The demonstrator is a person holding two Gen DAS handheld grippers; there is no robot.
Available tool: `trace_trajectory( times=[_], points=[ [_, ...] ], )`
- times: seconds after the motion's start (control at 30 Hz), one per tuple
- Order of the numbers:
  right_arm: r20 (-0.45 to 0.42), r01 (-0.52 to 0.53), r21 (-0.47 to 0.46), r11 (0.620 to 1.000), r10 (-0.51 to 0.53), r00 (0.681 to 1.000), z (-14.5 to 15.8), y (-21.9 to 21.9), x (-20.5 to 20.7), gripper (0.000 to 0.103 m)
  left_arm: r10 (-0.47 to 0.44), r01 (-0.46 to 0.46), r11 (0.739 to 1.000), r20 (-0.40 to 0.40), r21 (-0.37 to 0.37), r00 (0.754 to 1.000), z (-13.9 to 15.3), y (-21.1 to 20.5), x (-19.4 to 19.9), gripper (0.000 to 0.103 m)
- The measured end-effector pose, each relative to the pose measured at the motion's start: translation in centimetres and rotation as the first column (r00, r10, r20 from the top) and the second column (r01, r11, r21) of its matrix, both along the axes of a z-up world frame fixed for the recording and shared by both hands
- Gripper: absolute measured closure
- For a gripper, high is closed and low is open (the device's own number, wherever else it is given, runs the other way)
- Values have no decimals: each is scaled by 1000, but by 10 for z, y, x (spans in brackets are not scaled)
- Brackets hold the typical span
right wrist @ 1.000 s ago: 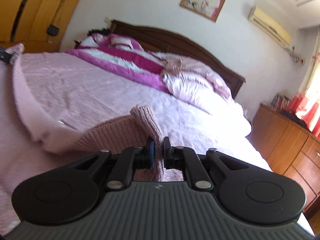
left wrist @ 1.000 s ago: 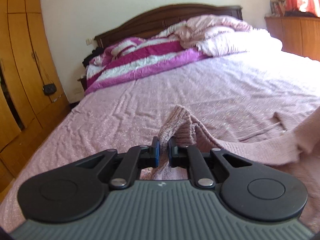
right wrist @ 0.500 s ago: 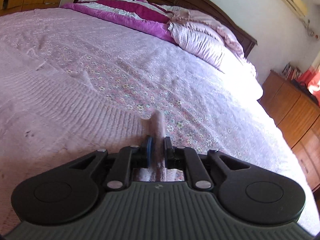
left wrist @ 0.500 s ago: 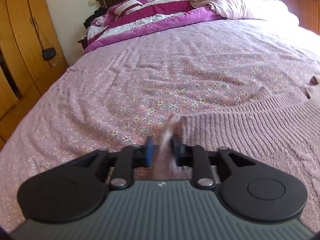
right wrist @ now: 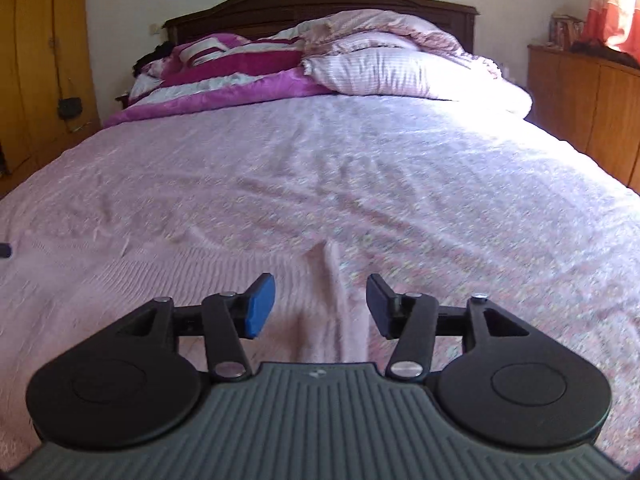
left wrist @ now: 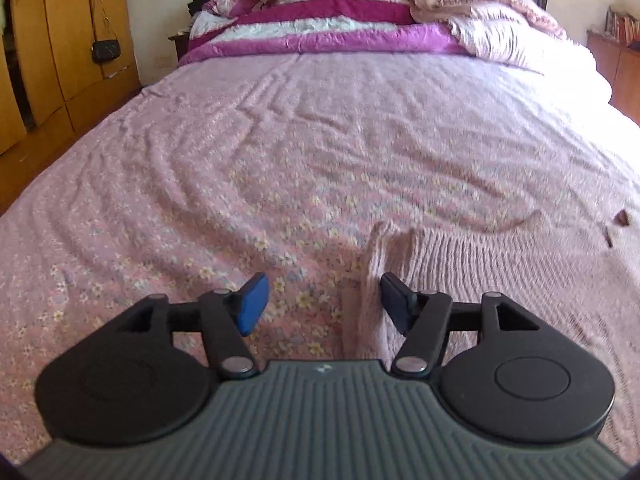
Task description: Fold small clothes
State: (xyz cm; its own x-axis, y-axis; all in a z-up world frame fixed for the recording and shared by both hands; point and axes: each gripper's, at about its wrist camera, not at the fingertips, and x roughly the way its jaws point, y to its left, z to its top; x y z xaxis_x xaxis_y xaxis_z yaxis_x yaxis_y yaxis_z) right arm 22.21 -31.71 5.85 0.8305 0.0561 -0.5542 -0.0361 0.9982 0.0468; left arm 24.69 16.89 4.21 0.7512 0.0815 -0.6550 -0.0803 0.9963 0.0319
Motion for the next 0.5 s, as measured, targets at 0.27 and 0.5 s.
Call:
trace_trajectory(
  times=[0.27, 0.5],
  points=[
    [-63, 78, 62, 995, -74, 995, -48, -11, 3, 29, 34, -34, 999, 17, 22, 999, -12, 0, -4, 27],
    [-68, 103, 110, 989, -96, 993, -44, -17, 0, 24, 26, -26, 1000, -11, 1, 1000, 2, 0, -22, 29]
  ],
)
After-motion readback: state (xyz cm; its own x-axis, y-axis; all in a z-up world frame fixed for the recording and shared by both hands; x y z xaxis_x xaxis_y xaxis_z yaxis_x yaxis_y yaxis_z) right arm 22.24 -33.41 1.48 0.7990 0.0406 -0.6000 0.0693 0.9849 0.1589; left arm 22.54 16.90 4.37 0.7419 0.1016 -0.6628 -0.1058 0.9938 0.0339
